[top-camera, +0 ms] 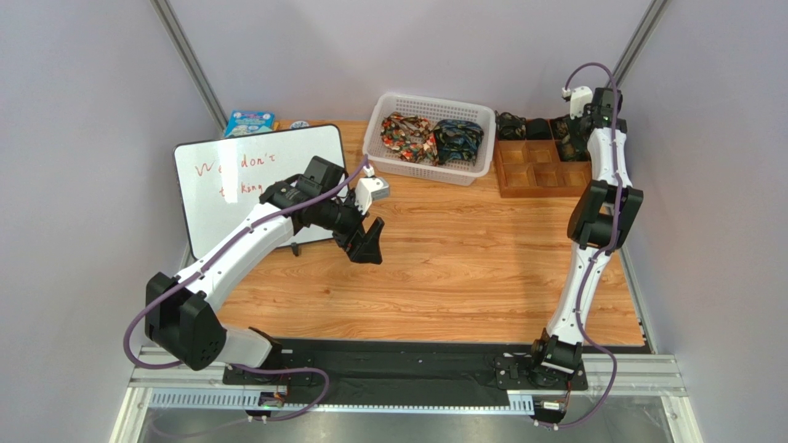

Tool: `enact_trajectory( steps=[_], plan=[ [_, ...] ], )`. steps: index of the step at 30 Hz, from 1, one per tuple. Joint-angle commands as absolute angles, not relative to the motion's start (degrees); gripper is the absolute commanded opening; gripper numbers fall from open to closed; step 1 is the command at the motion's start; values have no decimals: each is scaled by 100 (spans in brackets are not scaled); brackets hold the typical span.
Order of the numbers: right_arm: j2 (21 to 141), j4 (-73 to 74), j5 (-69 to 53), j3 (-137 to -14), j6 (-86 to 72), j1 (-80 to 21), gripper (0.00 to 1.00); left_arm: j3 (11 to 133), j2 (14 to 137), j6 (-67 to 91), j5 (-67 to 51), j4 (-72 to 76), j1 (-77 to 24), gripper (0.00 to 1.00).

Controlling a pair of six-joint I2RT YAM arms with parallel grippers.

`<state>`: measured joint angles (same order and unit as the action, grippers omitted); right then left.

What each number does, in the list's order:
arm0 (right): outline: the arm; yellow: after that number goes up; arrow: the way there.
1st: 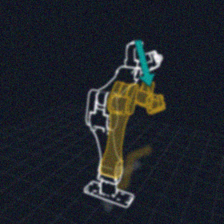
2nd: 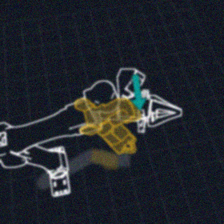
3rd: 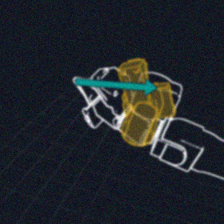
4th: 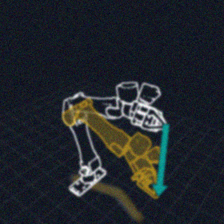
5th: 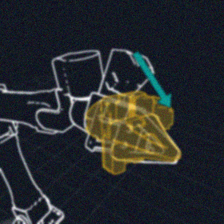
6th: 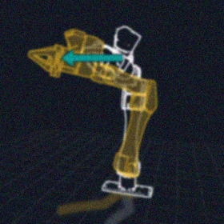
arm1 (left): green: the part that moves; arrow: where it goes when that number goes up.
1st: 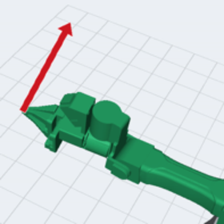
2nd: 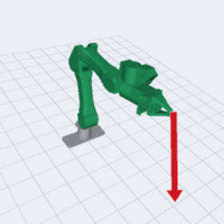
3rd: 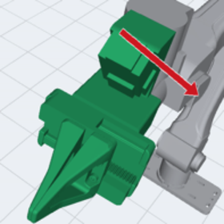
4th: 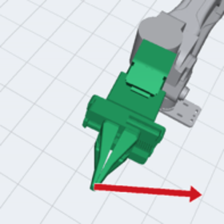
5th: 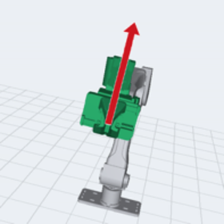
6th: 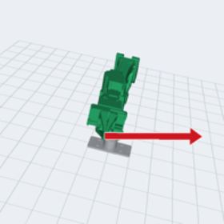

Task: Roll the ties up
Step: Place the tie in the storage box.

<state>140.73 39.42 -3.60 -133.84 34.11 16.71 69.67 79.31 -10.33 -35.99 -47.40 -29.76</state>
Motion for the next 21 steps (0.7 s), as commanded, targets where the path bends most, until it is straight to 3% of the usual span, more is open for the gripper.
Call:
enact_trajectory(
  steps=[1,4,8,15,21],
  plan=[
    [14159,3076,-325,-13245,3322,1582,10,6978,7752,-896,-3762,-4693,-2918,100],
    [14229,3059,-290,-13254,3322,1521,16,6978,7743,-888,-3771,-4685,-2918,99],
    [14247,2971,-272,-13228,3200,1468,17,6961,7743,-870,-3762,-4693,-2909,100],
    [13957,2901,-290,-13017,2918,1476,32,6970,7726,-879,-3770,-4711,-2909,99],
    [13781,2593,-325,-12902,2786,1529,30,7005,7726,-853,-3788,-4676,-2900,100]
  ],
)
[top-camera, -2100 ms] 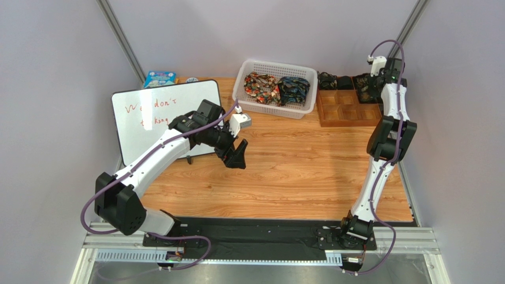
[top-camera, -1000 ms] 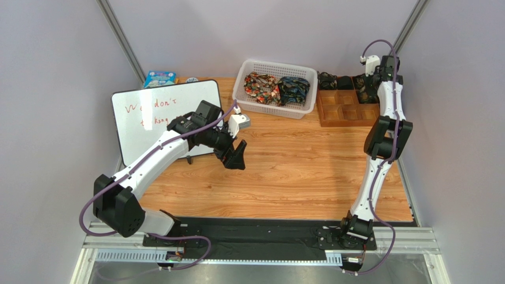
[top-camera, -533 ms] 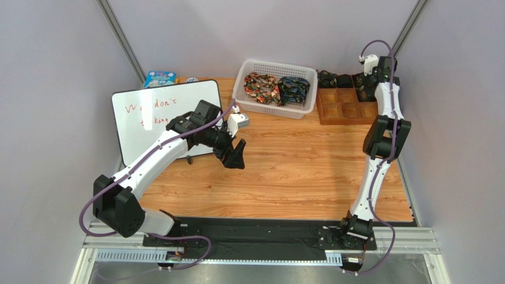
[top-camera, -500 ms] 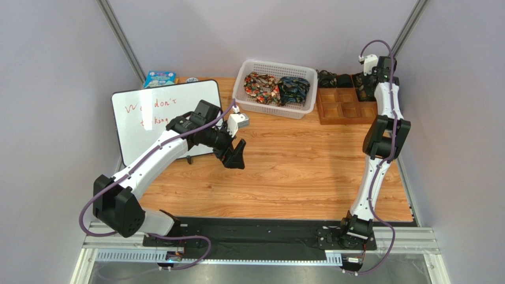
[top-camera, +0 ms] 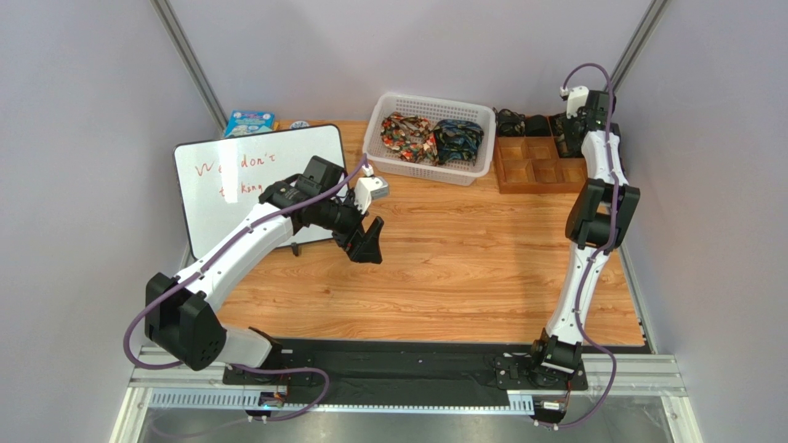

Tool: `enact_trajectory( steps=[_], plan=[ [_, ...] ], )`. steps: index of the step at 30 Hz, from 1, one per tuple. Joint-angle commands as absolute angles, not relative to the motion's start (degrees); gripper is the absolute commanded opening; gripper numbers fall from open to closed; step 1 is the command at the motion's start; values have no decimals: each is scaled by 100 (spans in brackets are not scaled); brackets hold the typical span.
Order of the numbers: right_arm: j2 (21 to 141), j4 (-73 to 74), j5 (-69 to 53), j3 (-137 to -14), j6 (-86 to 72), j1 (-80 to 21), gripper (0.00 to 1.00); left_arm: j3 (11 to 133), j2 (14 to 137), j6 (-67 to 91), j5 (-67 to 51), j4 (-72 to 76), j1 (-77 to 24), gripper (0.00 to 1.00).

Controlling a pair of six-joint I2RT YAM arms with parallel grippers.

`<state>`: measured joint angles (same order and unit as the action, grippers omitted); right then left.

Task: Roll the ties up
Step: Place the tie in the storage box.

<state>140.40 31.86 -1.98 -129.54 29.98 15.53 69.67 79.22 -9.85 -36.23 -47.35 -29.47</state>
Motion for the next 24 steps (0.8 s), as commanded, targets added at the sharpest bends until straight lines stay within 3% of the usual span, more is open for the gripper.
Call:
enact_trajectory(
  steps=[1,4,6,11,15,24],
  plan=[
    [13807,2584,-334,-12920,2743,1529,30,6996,7726,-853,-3771,-4676,-2900,99],
    [13860,2505,-404,-13008,2576,1529,42,6944,7691,-879,-3744,-4685,-2892,100],
    [13869,2391,-457,-13017,2540,1512,44,6908,7673,-879,-3727,-4684,-2900,99],
    [13957,2215,-536,-13078,2408,1521,42,6899,7673,-896,-3718,-4693,-2874,100],
    [14115,2206,-484,-13148,2399,1503,34,6934,7682,-879,-3718,-4711,-2874,99],
    [14002,2575,-483,-13096,2426,1512,34,6996,7647,-896,-3718,-4781,-2830,99]
  ],
)
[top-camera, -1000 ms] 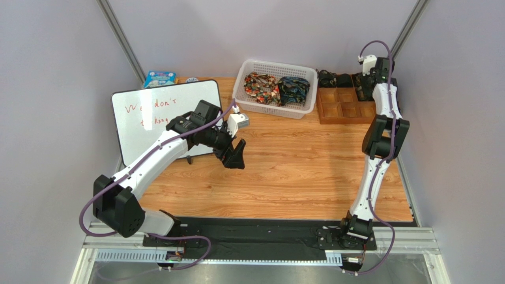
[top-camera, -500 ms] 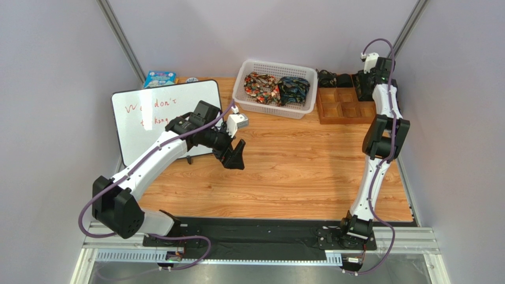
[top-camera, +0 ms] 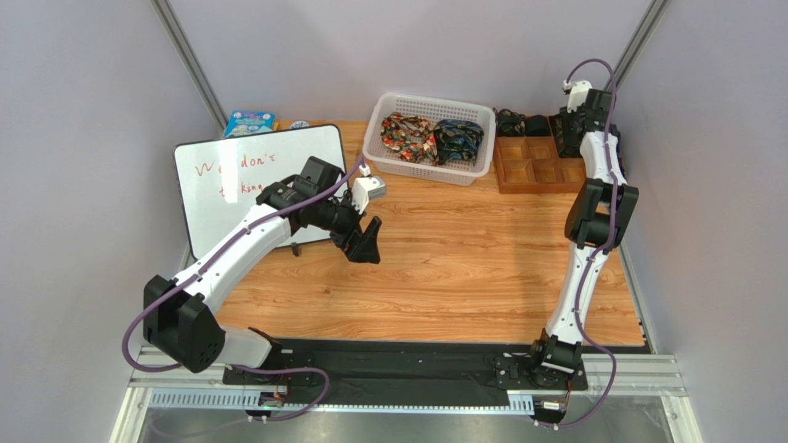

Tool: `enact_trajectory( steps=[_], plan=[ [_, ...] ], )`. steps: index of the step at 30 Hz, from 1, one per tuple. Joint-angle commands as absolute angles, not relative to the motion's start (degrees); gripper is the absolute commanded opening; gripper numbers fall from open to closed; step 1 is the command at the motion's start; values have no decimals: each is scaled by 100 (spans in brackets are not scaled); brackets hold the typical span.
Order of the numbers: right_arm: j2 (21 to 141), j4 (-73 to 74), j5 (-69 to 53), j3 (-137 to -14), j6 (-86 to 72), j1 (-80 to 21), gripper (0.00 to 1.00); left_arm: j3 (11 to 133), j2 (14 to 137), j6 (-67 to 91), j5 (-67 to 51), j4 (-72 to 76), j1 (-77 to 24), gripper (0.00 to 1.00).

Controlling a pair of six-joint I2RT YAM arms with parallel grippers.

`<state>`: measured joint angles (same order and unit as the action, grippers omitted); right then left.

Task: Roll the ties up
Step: Place the tie in the storage box, then reset both arms

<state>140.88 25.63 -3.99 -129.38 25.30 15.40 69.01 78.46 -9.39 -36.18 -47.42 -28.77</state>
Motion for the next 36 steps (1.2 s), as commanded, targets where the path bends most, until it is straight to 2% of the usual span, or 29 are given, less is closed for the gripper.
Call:
enact_trajectory(
  steps=[1,3,7,8,10,13,14,18,23,25,29,33,36],
  plan=[
    [13914,2636,-544,-13061,2374,1512,34,7022,7638,-879,-3718,-4773,-2830,100],
    [13555,2637,-703,-12955,2268,1512,36,7084,7620,-800,-3674,-4764,-2795,99],
    [12869,2873,-1010,-13034,1821,1512,47,7487,7620,-773,-3533,-4877,-2690,99],
    [12728,2935,-1167,-13069,1741,1512,55,7575,7620,-756,-3525,-4895,-2620,99],
    [12245,3110,-1239,-13096,1443,1512,65,7892,7646,-677,-3420,-4913,-2584,99],
    [11586,3601,-1450,-13069,1301,1512,95,8392,7857,-624,-3252,-5114,-2479,100],
    [11427,3769,-1581,-13035,1275,1512,100,8533,7918,-615,-3287,-5176,-2452,100],
    [10340,4525,-1819,-12491,1318,1512,100,8999,8103,-466,-3288,-5256,-2224,100],
    [8881,5334,-2354,-10746,1327,1512,100,9062,8191,-317,-3060,-5414,-2039,99],
    [8466,5492,-2565,-10058,1257,1512,100,8720,8121,-299,-2892,-5353,-1987,100],
    [7290,5344,-3005,-7899,1073,1512,100,7824,7797,-632,-2743,-5107,-1776,100],
    [6654,5186,-3173,-6692,994,1512,100,7007,7367,-765,-2646,-5010,-1557,100],
    [6408,5150,-3366,-6312,844,1512,100,6637,7111,-879,-2471,-4948,-1459,99]
  ],
)
